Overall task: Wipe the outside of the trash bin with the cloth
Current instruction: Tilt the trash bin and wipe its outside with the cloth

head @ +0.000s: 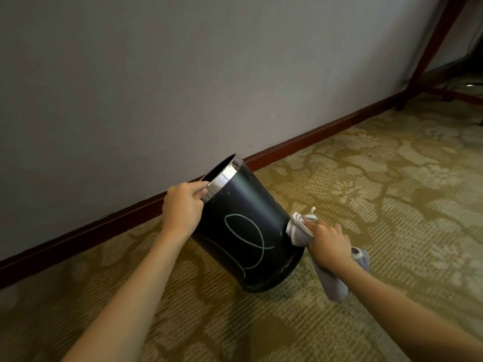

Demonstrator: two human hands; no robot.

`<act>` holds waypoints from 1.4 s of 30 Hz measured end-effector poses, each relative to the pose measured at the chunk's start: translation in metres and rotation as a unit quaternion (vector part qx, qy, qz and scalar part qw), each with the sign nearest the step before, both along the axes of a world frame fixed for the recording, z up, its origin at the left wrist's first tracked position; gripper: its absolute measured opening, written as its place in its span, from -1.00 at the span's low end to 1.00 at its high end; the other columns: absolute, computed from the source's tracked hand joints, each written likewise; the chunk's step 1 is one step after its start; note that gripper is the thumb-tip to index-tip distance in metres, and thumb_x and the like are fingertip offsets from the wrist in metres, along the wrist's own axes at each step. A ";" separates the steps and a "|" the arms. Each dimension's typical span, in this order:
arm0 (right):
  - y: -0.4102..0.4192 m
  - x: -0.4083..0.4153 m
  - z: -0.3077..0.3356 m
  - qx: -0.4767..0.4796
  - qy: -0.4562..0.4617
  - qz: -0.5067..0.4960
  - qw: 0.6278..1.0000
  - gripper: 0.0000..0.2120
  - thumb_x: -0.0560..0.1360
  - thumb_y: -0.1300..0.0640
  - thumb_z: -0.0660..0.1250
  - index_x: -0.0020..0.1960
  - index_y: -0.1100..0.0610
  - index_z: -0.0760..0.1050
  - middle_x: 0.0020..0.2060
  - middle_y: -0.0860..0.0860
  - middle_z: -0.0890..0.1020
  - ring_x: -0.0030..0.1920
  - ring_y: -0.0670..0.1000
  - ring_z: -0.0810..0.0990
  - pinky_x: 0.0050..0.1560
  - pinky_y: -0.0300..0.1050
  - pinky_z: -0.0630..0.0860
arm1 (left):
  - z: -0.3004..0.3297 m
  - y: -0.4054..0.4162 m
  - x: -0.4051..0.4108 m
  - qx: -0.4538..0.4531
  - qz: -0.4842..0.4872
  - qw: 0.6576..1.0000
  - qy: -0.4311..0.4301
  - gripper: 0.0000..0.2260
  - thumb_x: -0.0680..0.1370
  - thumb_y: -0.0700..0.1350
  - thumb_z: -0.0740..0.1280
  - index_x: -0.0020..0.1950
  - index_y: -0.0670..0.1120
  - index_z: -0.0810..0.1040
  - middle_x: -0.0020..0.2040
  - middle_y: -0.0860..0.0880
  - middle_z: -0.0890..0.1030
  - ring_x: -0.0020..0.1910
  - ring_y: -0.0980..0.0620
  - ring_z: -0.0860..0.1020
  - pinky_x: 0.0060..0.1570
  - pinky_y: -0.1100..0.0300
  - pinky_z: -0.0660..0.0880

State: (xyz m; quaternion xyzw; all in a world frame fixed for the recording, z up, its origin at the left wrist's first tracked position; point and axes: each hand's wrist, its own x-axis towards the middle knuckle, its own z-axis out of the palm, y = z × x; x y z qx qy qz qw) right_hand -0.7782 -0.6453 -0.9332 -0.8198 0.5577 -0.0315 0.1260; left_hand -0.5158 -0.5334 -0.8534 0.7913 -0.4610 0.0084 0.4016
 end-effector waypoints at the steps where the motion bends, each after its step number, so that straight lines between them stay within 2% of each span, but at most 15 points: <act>1: -0.001 0.004 0.003 -0.006 -0.009 0.001 1.000 -0.44 0.52 0.23 0.15 0.44 -0.20 0.25 0.40 -0.07 0.39 0.17 0.18 0.38 0.10 0.10 0.38 | 0.000 0.000 -0.002 0.000 -0.002 1.000 -0.004 -0.79 0.56 -0.24 0.28 0.14 -0.10 0.63 0.02 -0.09 0.68 0.03 -0.06 0.61 -0.05 0.17 0.50; 4: -0.003 0.028 0.025 -0.045 -0.086 0.032 0.995 -0.39 0.46 0.27 0.15 0.43 -0.17 0.26 0.39 -0.06 0.40 0.11 0.20 0.41 0.10 0.08 0.41 | 0.000 -0.004 -0.011 -0.008 -0.007 1.000 -0.027 -0.83 0.56 -0.20 0.29 0.02 -0.09 0.67 -0.15 -0.04 0.68 -0.15 -0.02 0.60 -0.25 0.17 0.50; 7: 0.002 0.060 0.055 -0.112 -0.180 0.084 0.974 -0.35 0.41 0.30 0.18 0.44 -0.12 0.27 0.33 -0.04 0.44 0.03 0.16 0.40 -0.06 0.00 0.37 | 0.000 -0.007 -0.022 -0.012 -0.007 0.998 -0.059 -0.86 0.55 -0.19 0.30 -0.12 -0.12 0.66 -0.34 -0.03 0.58 -0.35 0.09 0.45 -0.39 0.14 0.47; 10: -0.001 0.078 0.075 -0.160 -0.221 0.105 0.957 -0.35 0.40 0.31 0.21 0.44 -0.09 0.29 0.29 -0.03 0.46 0.01 0.16 0.36 -0.11 -0.01 0.34 | -0.001 -0.008 -0.032 0.001 -0.013 0.996 -0.088 -0.87 0.51 -0.26 0.30 -0.18 -0.13 0.62 -0.37 -0.01 0.59 -0.41 0.03 0.47 -0.44 0.06 0.49; 13: -0.015 0.070 0.072 -0.131 -0.194 0.103 0.967 -0.41 0.44 0.30 0.19 0.41 -0.10 0.32 0.29 -0.03 0.47 0.03 0.17 0.39 -0.02 0.05 0.41 | 0.001 -0.009 -0.033 0.011 -0.022 0.996 -0.082 -0.82 0.54 -0.22 0.28 -0.25 -0.11 0.56 -0.28 -0.08 0.63 -0.31 -0.08 0.56 -0.35 -0.04 0.53; 16: -0.025 0.042 0.044 -0.054 -0.110 0.054 0.991 -0.54 0.46 0.25 0.18 0.31 -0.05 0.38 0.16 0.07 0.54 0.08 0.22 0.45 0.03 0.13 0.46 | 0.003 -0.009 -0.029 0.005 -0.017 0.996 -0.083 -0.85 0.56 -0.18 0.28 -0.12 -0.13 0.63 -0.22 -0.08 0.65 -0.30 -0.04 0.55 -0.35 0.01 0.55; 20: -0.016 -0.007 -0.003 0.076 -0.031 -0.011 0.997 -0.66 0.50 0.18 0.17 0.26 -0.01 0.39 0.05 0.14 0.58 0.09 0.23 0.50 0.03 0.10 0.49 | 0.003 -0.007 -0.025 0.008 -0.016 0.997 -0.081 -0.84 0.56 -0.18 0.26 -0.10 -0.17 0.62 -0.22 -0.10 0.64 -0.30 -0.03 0.55 -0.34 -0.04 0.57; 22: -0.011 -0.015 -0.006 0.082 -0.033 -0.011 0.996 -0.67 0.50 0.17 0.18 0.24 -0.01 0.40 0.02 0.13 0.58 0.09 0.23 0.51 0.02 0.08 0.50 | 0.005 -0.008 -0.029 0.012 -0.026 0.996 -0.089 -0.85 0.56 -0.20 0.26 -0.10 -0.18 0.62 -0.21 -0.11 0.64 -0.27 -0.08 0.59 -0.32 -0.06 0.58; 26: -0.013 0.011 0.027 -0.001 -0.112 0.028 0.993 -0.55 0.46 0.22 0.20 0.33 -0.03 0.38 0.03 0.13 0.58 0.06 0.24 0.52 -0.02 0.02 0.43 | 0.008 -0.013 -0.044 0.014 -0.041 0.994 -0.105 -0.84 0.53 -0.27 0.28 -0.21 -0.13 0.59 -0.26 -0.07 0.60 -0.28 -0.07 0.57 -0.35 -0.04 0.54; 28: -0.013 0.034 0.054 -0.064 -0.183 0.059 0.979 -0.49 0.45 0.24 0.21 0.38 -0.03 0.36 0.09 0.10 0.56 0.04 0.23 0.51 -0.04 0.00 0.43 | 0.009 -0.015 -0.052 0.021 -0.043 0.993 -0.106 -0.87 0.52 -0.28 0.30 -0.13 -0.13 0.63 -0.22 -0.05 0.61 -0.26 -0.08 0.57 -0.39 0.00 0.50; 31: -0.005 0.063 0.082 -0.160 -0.230 0.077 0.957 -0.41 0.44 0.26 0.20 0.45 -0.03 0.29 0.24 0.06 0.50 0.02 0.22 0.43 -0.04 0.08 0.44 | 0.011 -0.017 -0.062 0.051 -0.035 0.992 -0.106 -0.81 0.48 -0.29 0.28 -0.17 -0.05 0.62 -0.30 0.04 0.55 -0.35 -0.02 0.50 -0.49 0.20 0.25; 33: 0.003 0.069 0.083 -0.204 -0.195 0.083 0.956 -0.38 0.44 0.27 0.22 0.47 -0.01 0.25 0.30 0.07 0.46 0.03 0.20 0.41 -0.06 0.08 0.44 | 0.012 -0.016 -0.063 0.076 -0.026 0.991 -0.105 -0.77 0.44 -0.31 0.25 -0.29 -0.02 0.55 -0.39 0.07 0.46 -0.44 0.06 0.41 -0.52 0.23 0.13; 38: 0.018 0.038 0.031 -0.211 -0.051 0.105 0.971 -0.35 0.47 0.28 0.17 0.53 0.02 0.12 0.37 0.10 0.37 0.10 0.18 0.40 0.04 0.02 0.42 | 0.017 -0.014 -0.048 0.072 0.000 0.994 -0.079 -0.63 0.46 -0.34 0.25 -0.47 -0.03 0.28 -0.48 0.06 0.39 -0.47 0.02 0.42 -0.53 0.22 0.16; 41: 0.023 0.004 -0.004 -0.148 0.071 0.099 0.981 -0.34 0.54 0.24 0.12 0.56 0.03 -0.06 0.42 0.09 0.27 0.21 0.16 0.37 0.15 -0.01 0.40 | 0.022 -0.011 -0.032 0.081 0.016 0.995 -0.054 -0.74 0.51 -0.30 0.26 -0.27 0.03 0.51 -0.22 -0.05 0.63 -0.21 -0.10 0.58 -0.36 0.07 0.50; 42: 0.022 -0.005 -0.010 -0.125 0.107 0.094 0.982 -0.34 0.55 0.23 0.12 0.56 0.03 -0.10 0.42 0.08 0.26 0.25 0.16 0.35 0.18 -0.01 0.39 | 0.024 -0.010 -0.028 0.085 0.020 0.995 -0.043 -0.76 0.52 -0.30 0.25 -0.20 0.01 0.59 -0.16 -0.09 0.66 -0.17 -0.11 0.58 -0.29 0.02 0.53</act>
